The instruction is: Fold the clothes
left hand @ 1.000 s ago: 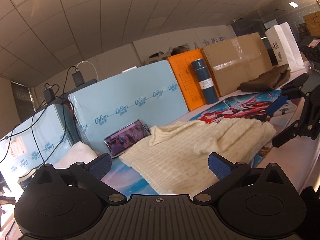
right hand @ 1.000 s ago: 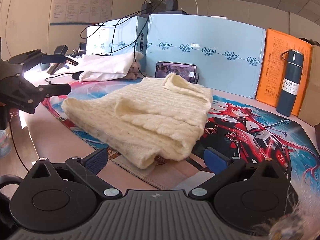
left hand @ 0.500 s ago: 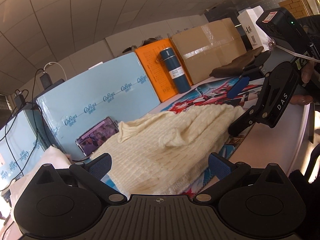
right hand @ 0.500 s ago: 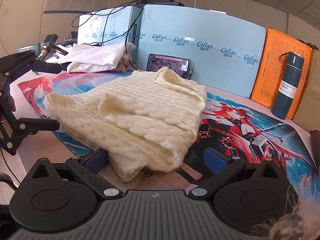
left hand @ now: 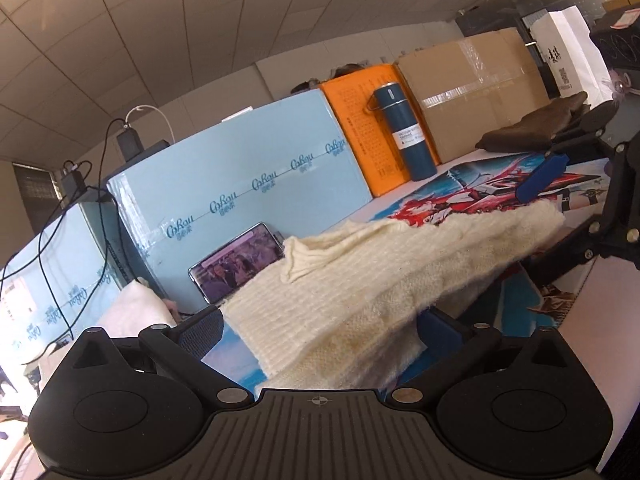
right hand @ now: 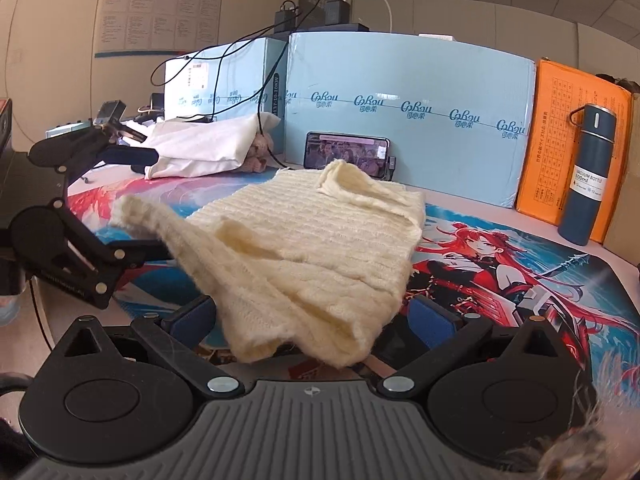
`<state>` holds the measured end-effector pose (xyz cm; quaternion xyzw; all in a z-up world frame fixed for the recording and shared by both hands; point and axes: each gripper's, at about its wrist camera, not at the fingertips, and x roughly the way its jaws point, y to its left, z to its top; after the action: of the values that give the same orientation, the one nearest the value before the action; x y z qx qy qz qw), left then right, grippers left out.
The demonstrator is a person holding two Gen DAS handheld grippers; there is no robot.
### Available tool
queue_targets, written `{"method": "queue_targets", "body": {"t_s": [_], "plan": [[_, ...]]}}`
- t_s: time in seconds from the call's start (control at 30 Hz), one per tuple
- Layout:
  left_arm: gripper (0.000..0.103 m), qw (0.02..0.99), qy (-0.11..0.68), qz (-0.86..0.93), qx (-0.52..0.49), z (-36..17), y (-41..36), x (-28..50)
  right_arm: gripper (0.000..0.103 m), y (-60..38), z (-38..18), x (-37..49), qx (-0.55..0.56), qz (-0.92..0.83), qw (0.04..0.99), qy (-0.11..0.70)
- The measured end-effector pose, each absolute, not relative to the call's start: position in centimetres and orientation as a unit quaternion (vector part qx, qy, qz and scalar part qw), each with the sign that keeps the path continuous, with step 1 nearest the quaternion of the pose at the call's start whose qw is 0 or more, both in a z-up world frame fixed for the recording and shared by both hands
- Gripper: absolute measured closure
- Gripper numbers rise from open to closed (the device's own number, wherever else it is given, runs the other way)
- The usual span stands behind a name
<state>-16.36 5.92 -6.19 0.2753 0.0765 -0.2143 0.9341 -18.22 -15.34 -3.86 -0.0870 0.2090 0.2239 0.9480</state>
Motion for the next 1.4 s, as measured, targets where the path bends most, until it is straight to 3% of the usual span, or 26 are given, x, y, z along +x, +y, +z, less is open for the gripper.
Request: {"method": "queue_targets", "body": {"t_s": [0.43,0.5,0.53,0.57,0.6,0.7,0.77,1.03,1.4], "plan": [[0.001,0.92,0.093,-0.215,0.315,-6.7,7.9,-15.8,0.002,-12.7,-3.6,-15.7,-0.183,0.197,0.943,0.199],[0.015,0.913,0.083,-0.23,0.325,-6.9,7.8,-16.0,0.017,-12.2,-3.7,-16.1,-0.211,0.21,0.936,0.188],[0.036,0.908,0.078,-0.242,0.332,-7.1,7.8,-16.3,0.024,-12.0,-3.8,-16.6,-0.226,0.22,0.931,0.183],[0.066,0.906,0.081,-0.253,0.329,-7.3,7.8,-16.4,0.041,-11.9,-3.9,-17.0,-0.236,0.229,0.926,0.182],[0.072,0.904,0.083,-0.264,0.326,-7.4,7.9,-16.6,0.055,-11.9,-4.0,-17.3,-0.244,0.237,0.922,0.184],[0.077,0.9,0.091,-0.285,0.317,-7.7,8.1,-17.1,0.072,-12.0,-4.3,-18.1,-0.259,0.247,0.915,0.186],[0.08,0.9,0.093,-0.293,0.309,-7.9,8.3,-17.7,0.076,-12.3,-4.4,-18.6,-0.259,0.246,0.916,0.183],[0.081,0.897,0.111,-0.357,0.237,-4.8,11.1,-23.6,0.083,-13.4,-1.7,-25.5,-0.222,0.335,0.904,0.144],[0.085,0.934,0.028,-0.335,0.122,-3.5,12.4,-22.7,0.087,-14.2,0.2,-25.3,-0.174,0.307,0.934,0.061]]}}
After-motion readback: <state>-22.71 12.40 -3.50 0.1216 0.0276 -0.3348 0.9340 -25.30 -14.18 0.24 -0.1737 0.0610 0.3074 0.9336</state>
